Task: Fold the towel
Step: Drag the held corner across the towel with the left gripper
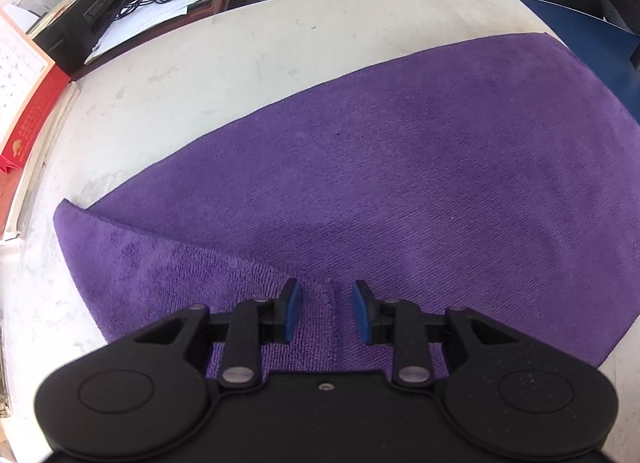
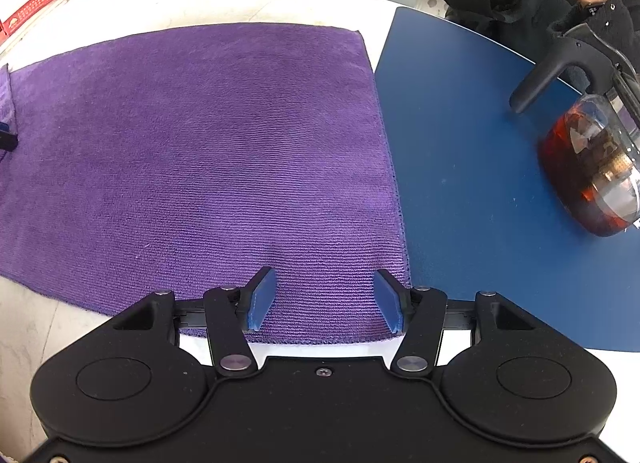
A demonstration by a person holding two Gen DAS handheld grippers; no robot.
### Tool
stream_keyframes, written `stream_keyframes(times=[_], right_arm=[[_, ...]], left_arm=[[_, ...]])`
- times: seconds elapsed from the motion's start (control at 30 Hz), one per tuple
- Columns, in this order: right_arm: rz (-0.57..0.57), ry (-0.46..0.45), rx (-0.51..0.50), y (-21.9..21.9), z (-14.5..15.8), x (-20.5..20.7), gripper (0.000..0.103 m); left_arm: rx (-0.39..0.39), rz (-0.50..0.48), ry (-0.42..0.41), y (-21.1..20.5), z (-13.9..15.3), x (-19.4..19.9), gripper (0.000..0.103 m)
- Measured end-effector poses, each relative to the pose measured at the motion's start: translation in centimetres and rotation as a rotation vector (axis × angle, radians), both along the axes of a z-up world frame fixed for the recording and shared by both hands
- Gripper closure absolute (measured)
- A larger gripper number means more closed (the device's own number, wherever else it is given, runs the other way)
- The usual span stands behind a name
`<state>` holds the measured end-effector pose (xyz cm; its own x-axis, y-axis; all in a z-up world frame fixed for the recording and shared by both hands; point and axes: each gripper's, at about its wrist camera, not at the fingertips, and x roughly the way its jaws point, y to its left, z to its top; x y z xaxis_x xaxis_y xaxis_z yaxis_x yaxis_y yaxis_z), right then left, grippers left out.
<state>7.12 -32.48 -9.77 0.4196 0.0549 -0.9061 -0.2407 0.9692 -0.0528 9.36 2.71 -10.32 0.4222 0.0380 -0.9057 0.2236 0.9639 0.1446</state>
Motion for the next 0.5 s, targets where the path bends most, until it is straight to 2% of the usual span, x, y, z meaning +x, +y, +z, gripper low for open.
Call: stream_keyframes(times=[0.3,0.37,0.5], right_arm=[[-0.006,-0.001,0.012,-0.2,-0.1,0.1,0.046],[-0.010,-0.002,0.017,-0.2,-0.1,0.1,0.045],[-0.009,-0.005,0.017,-0.2,-0.2,0.1,0.044]], left_arm=[[-0.048,-0.007,0.008,1.1,-0.1,-0.1,0.077],[-0.053,-0.004,0.015,1.2,0.0,-0.2,0.084],[-0.061,0.008,0.030,1.5,0.1,0.1,0.088]])
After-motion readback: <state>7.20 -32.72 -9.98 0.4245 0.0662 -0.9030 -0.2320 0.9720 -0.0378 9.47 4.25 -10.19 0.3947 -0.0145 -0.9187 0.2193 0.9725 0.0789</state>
